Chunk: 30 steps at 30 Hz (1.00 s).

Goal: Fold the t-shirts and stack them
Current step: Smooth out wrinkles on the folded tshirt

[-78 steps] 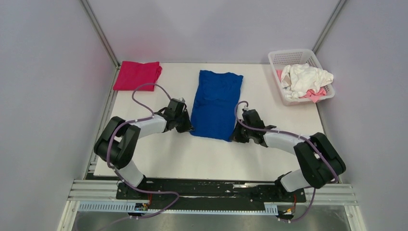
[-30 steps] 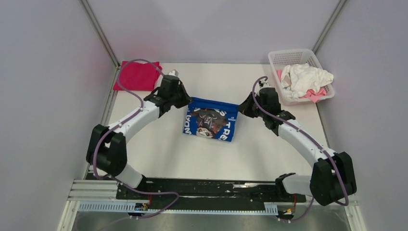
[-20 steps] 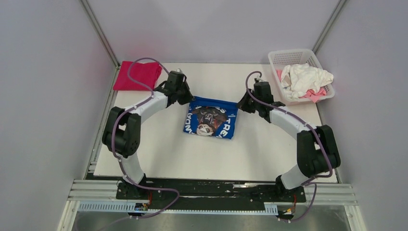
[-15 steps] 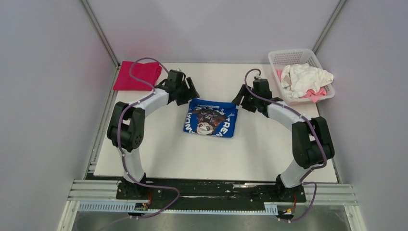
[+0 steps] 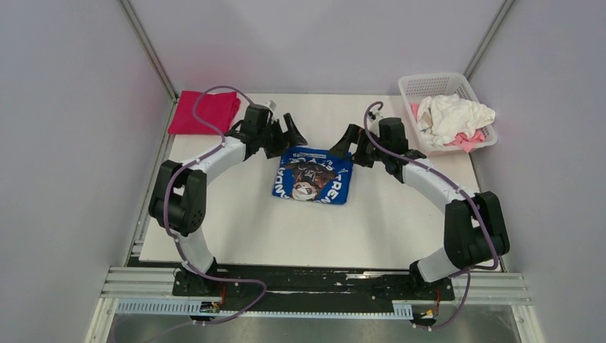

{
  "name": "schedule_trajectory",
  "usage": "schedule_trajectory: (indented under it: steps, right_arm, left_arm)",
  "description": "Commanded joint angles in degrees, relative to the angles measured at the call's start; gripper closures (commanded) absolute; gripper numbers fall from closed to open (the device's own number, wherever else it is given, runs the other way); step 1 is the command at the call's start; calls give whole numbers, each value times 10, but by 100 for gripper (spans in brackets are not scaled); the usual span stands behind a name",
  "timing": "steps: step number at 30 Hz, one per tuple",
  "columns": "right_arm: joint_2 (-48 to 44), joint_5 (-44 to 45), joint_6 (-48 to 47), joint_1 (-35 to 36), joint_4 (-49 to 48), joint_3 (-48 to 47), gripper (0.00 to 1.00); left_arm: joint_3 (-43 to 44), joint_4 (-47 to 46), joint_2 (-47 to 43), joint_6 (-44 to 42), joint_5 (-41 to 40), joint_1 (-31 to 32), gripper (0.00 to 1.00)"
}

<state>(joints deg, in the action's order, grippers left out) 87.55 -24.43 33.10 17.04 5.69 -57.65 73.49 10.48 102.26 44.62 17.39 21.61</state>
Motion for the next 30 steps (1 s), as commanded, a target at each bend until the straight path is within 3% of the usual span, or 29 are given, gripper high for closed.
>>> schedule_trajectory:
  steps: [1, 7, 14, 17, 24, 30]
  right_arm:
    - [-16, -73, 32, 8, -76, 30, 0]
    - [45, -69, 28, 7, -91, -2, 0]
    - [160, -29, 15, -15, -73, -91, 0]
    - [201, -21, 25, -27, -72, -113, 0]
    - [275, 8, 28, -34, -27, -156, 0]
    - [241, 6, 20, -34, 16, -176, 0]
  left_arm:
    - [-22, -35, -8, -1, 41, 25, 0]
    - [38, -60, 74, 9, 35, 26, 0]
    - [205, 27, 203, -9, -13, 16, 0]
    - [220, 45, 250, -5, -8, 12, 0]
    - [186, 81, 253, -8, -26, 8, 0]
    - [175, 118, 183, -35, -33, 7, 0]
